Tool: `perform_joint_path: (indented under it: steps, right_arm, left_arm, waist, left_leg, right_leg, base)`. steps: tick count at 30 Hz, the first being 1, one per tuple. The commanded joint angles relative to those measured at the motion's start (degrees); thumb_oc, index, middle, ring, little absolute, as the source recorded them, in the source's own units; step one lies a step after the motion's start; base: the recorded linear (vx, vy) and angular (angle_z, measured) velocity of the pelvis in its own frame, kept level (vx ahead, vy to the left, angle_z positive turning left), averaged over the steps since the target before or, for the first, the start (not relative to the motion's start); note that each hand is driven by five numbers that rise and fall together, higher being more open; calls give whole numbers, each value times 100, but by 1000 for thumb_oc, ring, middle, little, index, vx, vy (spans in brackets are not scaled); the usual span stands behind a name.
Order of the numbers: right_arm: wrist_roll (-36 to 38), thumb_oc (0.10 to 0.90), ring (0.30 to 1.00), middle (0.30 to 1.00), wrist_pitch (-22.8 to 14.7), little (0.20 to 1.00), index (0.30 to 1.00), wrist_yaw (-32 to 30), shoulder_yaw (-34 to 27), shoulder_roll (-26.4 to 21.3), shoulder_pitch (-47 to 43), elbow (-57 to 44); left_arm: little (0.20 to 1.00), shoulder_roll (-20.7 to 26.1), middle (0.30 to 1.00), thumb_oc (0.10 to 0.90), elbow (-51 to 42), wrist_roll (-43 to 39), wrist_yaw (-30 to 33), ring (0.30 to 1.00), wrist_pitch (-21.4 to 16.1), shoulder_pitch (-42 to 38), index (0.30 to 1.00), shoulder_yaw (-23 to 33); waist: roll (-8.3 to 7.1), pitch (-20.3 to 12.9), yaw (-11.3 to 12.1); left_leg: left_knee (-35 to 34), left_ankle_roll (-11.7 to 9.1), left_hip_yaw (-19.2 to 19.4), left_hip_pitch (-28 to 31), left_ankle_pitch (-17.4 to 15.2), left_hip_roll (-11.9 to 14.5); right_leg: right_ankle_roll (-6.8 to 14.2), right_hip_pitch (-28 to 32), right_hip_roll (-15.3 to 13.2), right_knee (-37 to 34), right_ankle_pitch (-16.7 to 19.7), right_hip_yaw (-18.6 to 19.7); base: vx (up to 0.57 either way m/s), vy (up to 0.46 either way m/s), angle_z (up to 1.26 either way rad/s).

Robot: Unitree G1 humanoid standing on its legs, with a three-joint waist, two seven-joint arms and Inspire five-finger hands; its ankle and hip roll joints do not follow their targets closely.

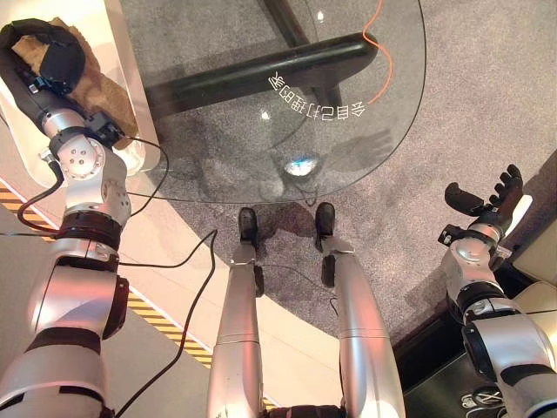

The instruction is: Wipe the table with a cloth and put it in the basket.

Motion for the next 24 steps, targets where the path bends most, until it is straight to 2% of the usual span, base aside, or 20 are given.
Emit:
perform_joint_path:
  steps: [1, 4, 14, 15, 16, 17, 18, 24]
  right_arm:
    - [247, 800, 900, 900, -386, 900, 900, -105, 9, -576, 151, 71]
    - [254, 800, 900, 900, -371, 900, 900, -95, 38, -591, 97, 90]
    - [280, 800, 900, 900, -350, 900, 900, -45, 91, -601, 9, 135]
    - [290, 800, 900, 900, -355, 900, 900, -47, 92, -597, 16, 127]
    - [284, 800, 900, 900, -362, 900, 900, -55, 100, -587, 16, 122]
    - [285, 800, 900, 900, -355, 900, 900, -68, 117, -584, 2, 119]
    - [292, 800, 900, 900, -338, 900, 900, -84, 133, -587, -34, 112]
    - [285, 800, 900, 900, -299, 900, 900, -89, 162, -596, -111, 117]
  left_arm:
    - [200, 847, 300, 100, 108, 295, 399, 300, -139, -624, 300, 192]
    - [200, 873, 300, 100, 311, 171, 483, 300, 167, -735, 300, 138]
    - [200, 873, 300, 100, 794, -77, 438, 300, 393, -866, 300, 121]
    - [389, 875, 462, 289, 810, -145, 443, 462, 458, -869, 462, 124]
    - [527, 873, 580, 427, 822, -158, 435, 580, 500, -864, 580, 132]
    - [606, 874, 648, 506, 857, -167, 439, 648, 530, -875, 648, 128]
    - [900, 874, 900, 800, 899, -267, 396, 900, 609, -896, 900, 126]
    - [900, 890, 900, 800, 1075, -417, 161, 900, 789, -940, 900, 91]
  waist:
    - [135, -162, 28]
    - [123, -162, 7]
    - [93, -162, -26]
    - [91, -162, -25]
    - [89, -162, -23]
    - [89, -162, -25]
    - [86, -162, -24]
    - [85, -162, -32]
  left_leg:
    - [-55, 448, 421, 254, -302, -154]
    - [-67, 435, 416, 255, -299, -147]
    - [-78, 425, 421, 244, -282, -138]
    - [-80, 426, 420, 247, -280, -140]
    - [-84, 424, 420, 250, -278, -140]
    - [-99, 427, 421, 257, -270, -139]
    - [-100, 425, 418, 247, -267, -141]
    - [-107, 415, 412, 244, -272, -125]
  right_leg:
    - [75, 420, 189, -141, -304, -55]
    - [87, 427, 179, -182, -289, -43]
    - [91, 424, 189, -217, -270, -36]
    - [92, 427, 190, -218, -269, -39]
    - [96, 428, 190, -218, -267, -40]
    - [96, 432, 190, -231, -260, -41]
    - [95, 430, 188, -244, -258, -43]
    - [103, 430, 181, -251, -265, -38]
  base:
    - [0, 0, 0]
    - [0, 0, 0]
    - [0, 0, 0]
    - [0, 0, 0]
    - [0, 0, 0]
    - [0, 0, 0]
    - [0, 0, 0]
    - [0, 0, 0]
